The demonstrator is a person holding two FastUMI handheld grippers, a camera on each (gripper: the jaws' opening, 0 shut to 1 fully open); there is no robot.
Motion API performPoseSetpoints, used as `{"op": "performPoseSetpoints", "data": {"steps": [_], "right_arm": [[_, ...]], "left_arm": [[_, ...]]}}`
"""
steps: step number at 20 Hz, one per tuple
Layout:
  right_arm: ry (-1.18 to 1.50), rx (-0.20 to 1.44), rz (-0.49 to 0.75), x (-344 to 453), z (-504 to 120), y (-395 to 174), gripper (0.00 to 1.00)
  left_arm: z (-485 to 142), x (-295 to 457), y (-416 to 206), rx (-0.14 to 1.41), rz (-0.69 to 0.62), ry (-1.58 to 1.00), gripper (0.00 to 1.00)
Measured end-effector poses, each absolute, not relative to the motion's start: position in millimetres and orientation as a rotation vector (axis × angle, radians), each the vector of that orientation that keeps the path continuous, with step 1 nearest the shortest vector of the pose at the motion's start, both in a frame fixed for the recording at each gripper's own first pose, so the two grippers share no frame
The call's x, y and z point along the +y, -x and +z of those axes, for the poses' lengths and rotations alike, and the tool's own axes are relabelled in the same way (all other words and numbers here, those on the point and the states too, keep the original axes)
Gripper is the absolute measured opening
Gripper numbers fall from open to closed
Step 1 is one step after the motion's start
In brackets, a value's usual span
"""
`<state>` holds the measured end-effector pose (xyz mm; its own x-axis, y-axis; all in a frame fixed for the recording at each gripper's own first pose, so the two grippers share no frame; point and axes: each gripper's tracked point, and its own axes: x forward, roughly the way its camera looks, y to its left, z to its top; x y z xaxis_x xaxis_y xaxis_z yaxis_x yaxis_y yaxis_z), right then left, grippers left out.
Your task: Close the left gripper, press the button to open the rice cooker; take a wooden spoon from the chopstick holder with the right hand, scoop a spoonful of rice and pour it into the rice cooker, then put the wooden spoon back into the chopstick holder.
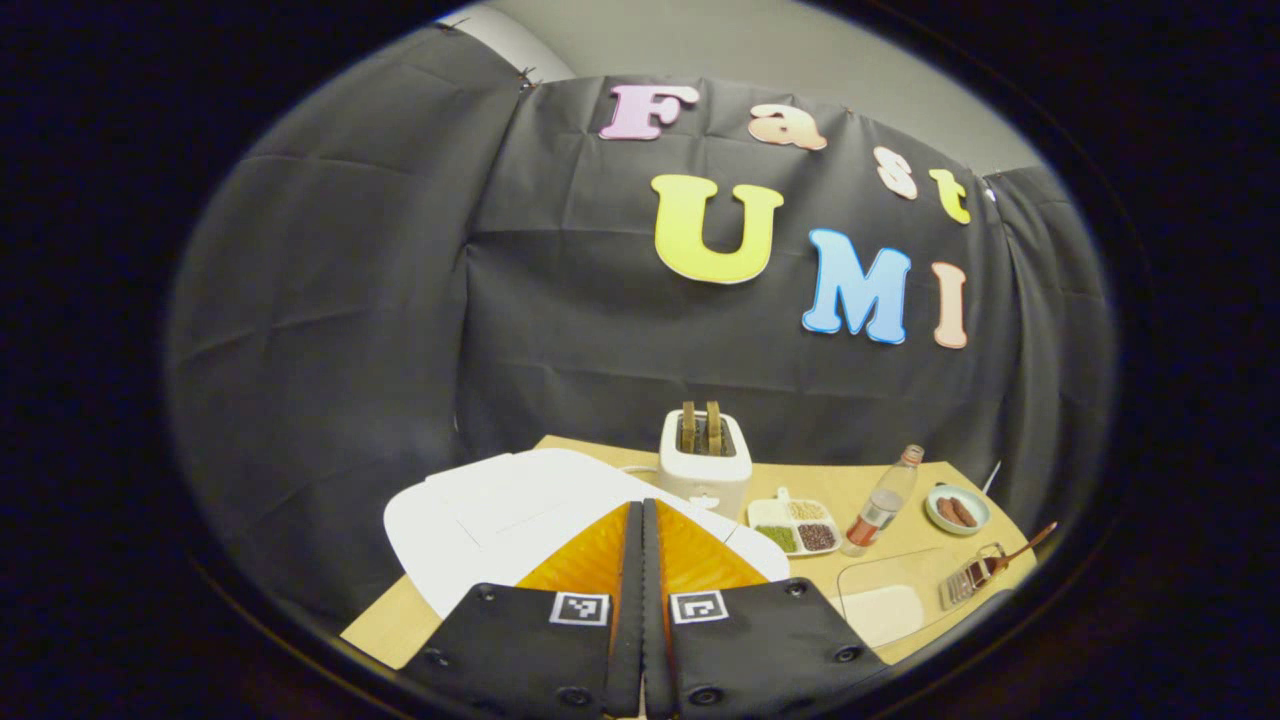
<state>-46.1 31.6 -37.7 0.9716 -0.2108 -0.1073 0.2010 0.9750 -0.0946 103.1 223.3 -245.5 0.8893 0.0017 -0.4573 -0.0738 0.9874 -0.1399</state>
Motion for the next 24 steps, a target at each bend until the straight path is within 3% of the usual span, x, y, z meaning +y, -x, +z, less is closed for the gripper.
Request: {"op": "performPoseSetpoints", "data": {"steps": [6, 16, 19, 24], "right_arm": [[0.107, 0.126, -0.219, 31, -35, 50, 0.95], [0.11, 0.133, -0.176, 36, -38, 44, 0.95], [0.104, 0.125, -0.16, 29, -33, 42, 0.95], [0.09, 0.114, -0.161, 8, -31, 38, 0.95]], "left_arm": [[-296, 217, -94, 0.566, 0.043, 0.158, 0.09], [-270, 222, -92, 0.518, 0.067, 0.134, 0.09], [-291, 220, -81, 0.596, 0.094, 0.2, 0.09], [-291, 219, -77, 0.591, 0.116, 0.261, 0.09]]}}
